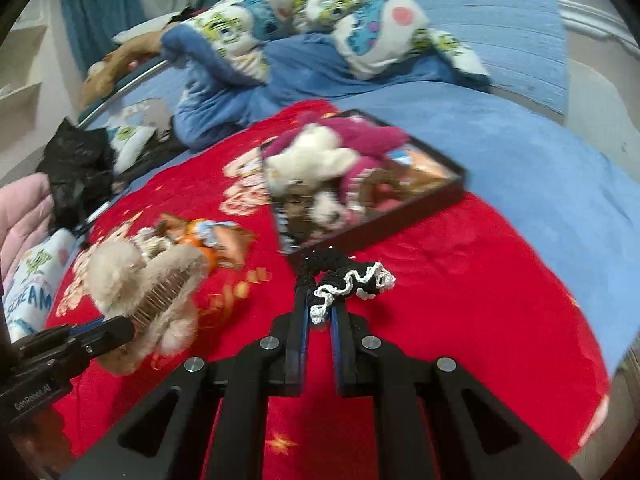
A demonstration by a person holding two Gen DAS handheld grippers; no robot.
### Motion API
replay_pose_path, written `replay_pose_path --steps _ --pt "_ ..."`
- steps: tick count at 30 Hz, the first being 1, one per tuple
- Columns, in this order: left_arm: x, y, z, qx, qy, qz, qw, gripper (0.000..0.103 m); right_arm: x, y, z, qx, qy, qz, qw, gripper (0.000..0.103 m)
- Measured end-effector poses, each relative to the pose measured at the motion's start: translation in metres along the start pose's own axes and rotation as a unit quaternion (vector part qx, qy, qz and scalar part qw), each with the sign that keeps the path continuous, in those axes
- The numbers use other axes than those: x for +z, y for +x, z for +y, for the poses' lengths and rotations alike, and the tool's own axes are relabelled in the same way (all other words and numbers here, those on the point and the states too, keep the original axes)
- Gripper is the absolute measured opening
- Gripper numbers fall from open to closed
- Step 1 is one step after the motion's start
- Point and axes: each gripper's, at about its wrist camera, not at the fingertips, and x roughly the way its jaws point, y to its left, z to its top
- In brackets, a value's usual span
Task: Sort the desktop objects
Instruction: 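Carry the beige plush and black lace scrunchie in both grippers over the tray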
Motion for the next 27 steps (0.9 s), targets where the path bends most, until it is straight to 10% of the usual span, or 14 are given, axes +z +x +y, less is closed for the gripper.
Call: replay_pose_path --steps 11,27 --pt "0.003 0.015 -0.018 -0.016 0.014 0.012 0.9997 0.011 -0.008 -0.020 -0.034 -0.029 0.032 -0.009 0.999 0.010" --pt "0.031 0.036 -0.054 0.038 0.013 0.002 0.9992 0.011 0.012 0.012 -0.050 0.042 0.008 0.001 0.999 0.010"
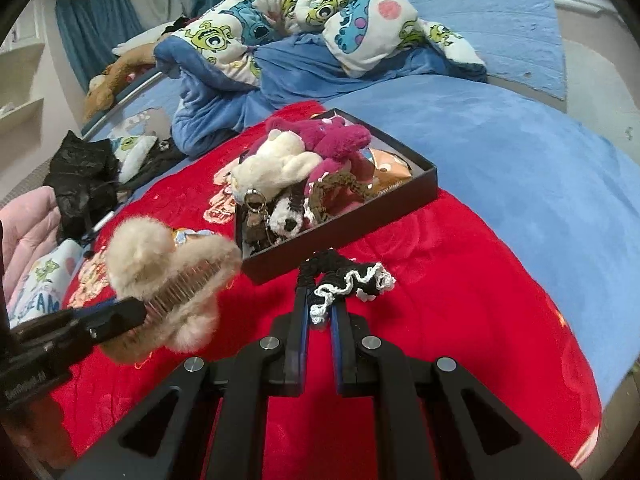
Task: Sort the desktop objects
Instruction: 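Carry the beige plush and black lace scrunchie in both grippers over the tray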
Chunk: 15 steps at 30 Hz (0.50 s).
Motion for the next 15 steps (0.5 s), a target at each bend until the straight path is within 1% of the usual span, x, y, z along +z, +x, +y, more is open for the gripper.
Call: replay_pose_path --steps 4,6,12,15 --pt "0.013 0.003 -0.010 0.003 -0.022 -0.011 0.9997 0.011 0.014 -0.001 -0.009 0.016 -0.004 -0.001 1.000 0.010" --pt "0.020 0.005 -0.015 0.009 -0.025 -0.018 0.9995 0.011 0.023 -0.003 -0.013 0.022 -0.015 0.000 1.000 0.010" --pt "0.038 0.012 -0.023 0.019 -0.038 -0.027 0.9987 0.011 0.043 -0.002 -0.026 0.038 -0.021 0.004 0.999 0.010" --pt "0.048 0.020 -0.022 0.015 -0.049 -0.030 0.9982 0.011 0.055 0.003 -0.028 0.047 -0.028 0.006 0.998 0.010"
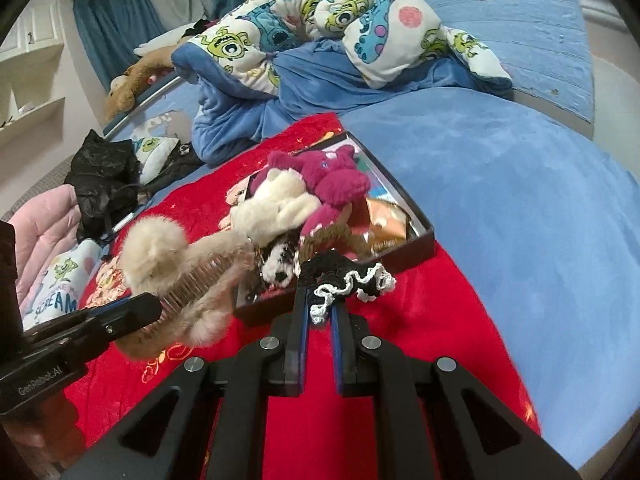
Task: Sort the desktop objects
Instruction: 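Carry the beige plush and black lace scrunchie in both grippers over the tray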
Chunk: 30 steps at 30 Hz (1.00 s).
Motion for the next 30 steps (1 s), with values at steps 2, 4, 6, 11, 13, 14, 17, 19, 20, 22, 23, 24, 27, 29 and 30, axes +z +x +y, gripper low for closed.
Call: replay_pose_path --steps 2,4,6,11,13,14,17,19,20,22,23,24,27,29,30 --pt "0.004 0.007 0.000 0.004 -0.001 -0.002 1.0000 0.011 0.009 0.005 0.000 0.007 -0.006 0.001 1.000 0.010" --pt "0.011 0.017 0.003 0.012 -0.003 -0.002 0.9999 0.011 0.017 0.012 0.000 0.010 -0.013 0.002 1.000 0.010" --pt "0.016 0.028 0.006 0.015 -0.011 0.000 0.9998 0.011 0.025 0.022 -0.001 0.015 -0.020 0.007 1.000 0.010" --pt "0.027 0.045 0.006 0.026 -0.010 -0.003 0.9996 0.011 0.035 0.043 0.004 0.022 -0.044 0.021 0.999 0.010" --pt "0.031 0.050 0.007 0.027 -0.017 -0.002 0.9995 0.011 0.037 0.049 0.004 0.027 -0.047 0.027 0.998 0.010" --pt "0.032 0.052 0.008 0.029 -0.018 -0.003 0.9994 0.011 0.038 0.051 0.003 0.030 -0.050 0.027 0.998 0.010" --pt "0.036 0.064 0.010 0.035 -0.016 0.003 0.9993 0.011 0.040 0.057 0.002 0.034 -0.056 0.034 0.997 0.010" --pt "0.037 0.073 0.012 0.035 -0.012 0.007 0.9993 0.011 0.042 0.062 0.000 0.035 -0.057 0.037 0.997 0.010" --pt "0.037 0.077 0.013 0.036 -0.011 0.006 0.9993 0.011 0.044 0.066 -0.001 0.036 -0.059 0.038 0.997 0.010" --pt "0.036 0.085 0.014 0.035 -0.012 0.011 0.9993 0.011 0.046 0.072 -0.004 0.032 -0.060 0.042 0.997 0.010" --pt "0.035 0.090 0.015 0.034 -0.015 0.012 0.9992 0.012 0.046 0.076 -0.006 0.031 -0.059 0.046 0.997 0.010" --pt "0.034 0.095 0.016 0.034 -0.017 0.017 0.9991 0.012 0.047 0.080 -0.008 0.029 -0.058 0.049 0.997 0.010" --pt "0.027 0.107 0.018 0.036 -0.025 0.030 0.9986 0.012 0.045 0.091 -0.010 0.021 -0.067 0.069 0.995 0.010" --pt "0.021 0.112 0.016 0.034 -0.026 0.034 0.9985 0.012 0.041 0.096 -0.010 0.018 -0.076 0.078 0.994 0.010" --pt "0.020 0.114 0.016 0.035 -0.023 0.036 0.9985 0.012 0.040 0.098 -0.011 0.020 -0.076 0.079 0.994 0.010"
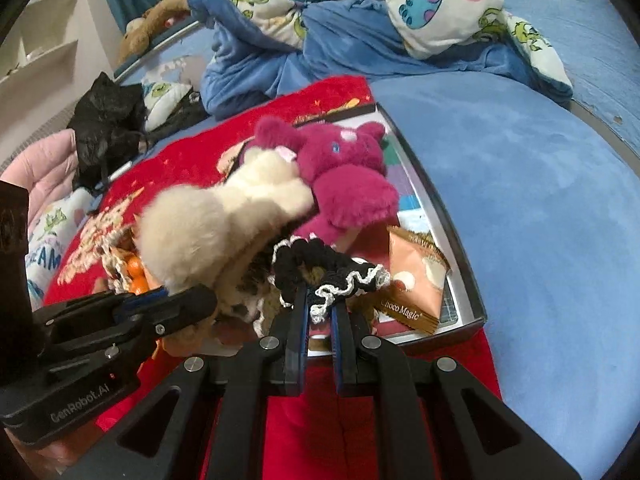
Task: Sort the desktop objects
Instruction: 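Lower the beige plush and black scrunchie into the tray and open both grippers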
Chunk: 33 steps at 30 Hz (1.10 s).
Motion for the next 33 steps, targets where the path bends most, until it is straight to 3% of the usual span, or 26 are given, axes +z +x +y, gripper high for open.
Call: replay_pose_path --steps 27,29,31,32,33 --pt "0.002 0.009 -0.003 0.006 0.011 0.021 0.9997 0.012 -0.009 -0.002 -0.010 -0.001 0.030 -0.001 1.000 0.013" --pt "0.002 0.009 -0.006 0.013 0.018 0.020 0.9996 0.016 -0.009 -0.003 -0.009 0.005 0.036 -0.003 0.999 0.016" --pt "0.001 0.009 -0.011 0.011 0.028 0.019 0.9994 0.027 -0.007 -0.005 -0.010 0.010 0.036 -0.005 0.999 0.016" --pt "0.001 0.009 -0.012 0.002 0.031 0.021 0.9993 0.040 -0.007 -0.005 -0.008 0.010 0.034 -0.007 0.999 0.016" --pt "0.001 0.009 -0.014 -0.010 0.033 0.022 0.9992 0.046 -0.007 -0.006 -0.007 0.009 0.032 -0.008 0.999 0.016"
